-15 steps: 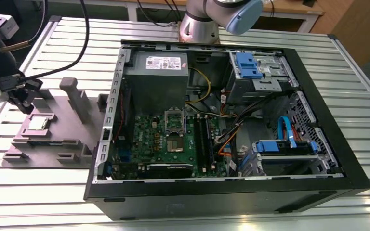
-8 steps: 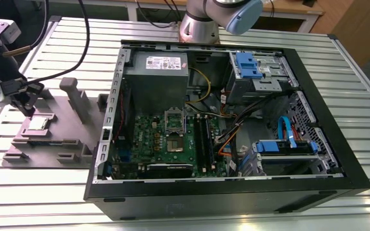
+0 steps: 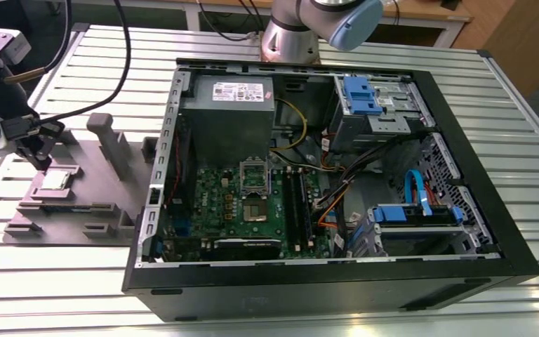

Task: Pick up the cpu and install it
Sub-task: 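Pick up the cpu and move it towards the insertion slot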

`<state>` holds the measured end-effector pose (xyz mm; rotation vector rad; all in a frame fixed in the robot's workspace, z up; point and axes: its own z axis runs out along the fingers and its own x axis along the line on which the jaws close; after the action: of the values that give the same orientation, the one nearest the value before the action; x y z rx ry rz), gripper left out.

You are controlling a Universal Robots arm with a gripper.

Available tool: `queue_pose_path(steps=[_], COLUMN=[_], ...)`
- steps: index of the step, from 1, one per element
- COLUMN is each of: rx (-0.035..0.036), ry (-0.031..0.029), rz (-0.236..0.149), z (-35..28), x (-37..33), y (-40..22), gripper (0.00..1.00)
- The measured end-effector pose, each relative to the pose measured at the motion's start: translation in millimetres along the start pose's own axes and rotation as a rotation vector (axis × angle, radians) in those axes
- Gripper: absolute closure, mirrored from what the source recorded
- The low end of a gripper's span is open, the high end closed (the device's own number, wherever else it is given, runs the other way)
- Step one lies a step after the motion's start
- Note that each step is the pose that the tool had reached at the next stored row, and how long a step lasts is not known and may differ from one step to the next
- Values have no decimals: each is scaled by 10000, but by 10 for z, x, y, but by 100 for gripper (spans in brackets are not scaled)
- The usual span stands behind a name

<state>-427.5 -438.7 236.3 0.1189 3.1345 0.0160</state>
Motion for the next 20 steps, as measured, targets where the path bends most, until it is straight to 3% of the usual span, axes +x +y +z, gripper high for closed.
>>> queue_pose_path(steps=[4,8,10,11,13,16,17,20], rx=[0,0,0,0,0,0,0,-3], ry=[0,0,0,0,0,0,0,-4], rz=[-1,0,-1,0,0,0,0,0], z=[0,1,1,1,1,1,1,10], x=[0,0,0,0,0,0,0,0], y=[0,0,0,0,0,0,0,0], gripper=[89,77,65,65,53,47,41,41])
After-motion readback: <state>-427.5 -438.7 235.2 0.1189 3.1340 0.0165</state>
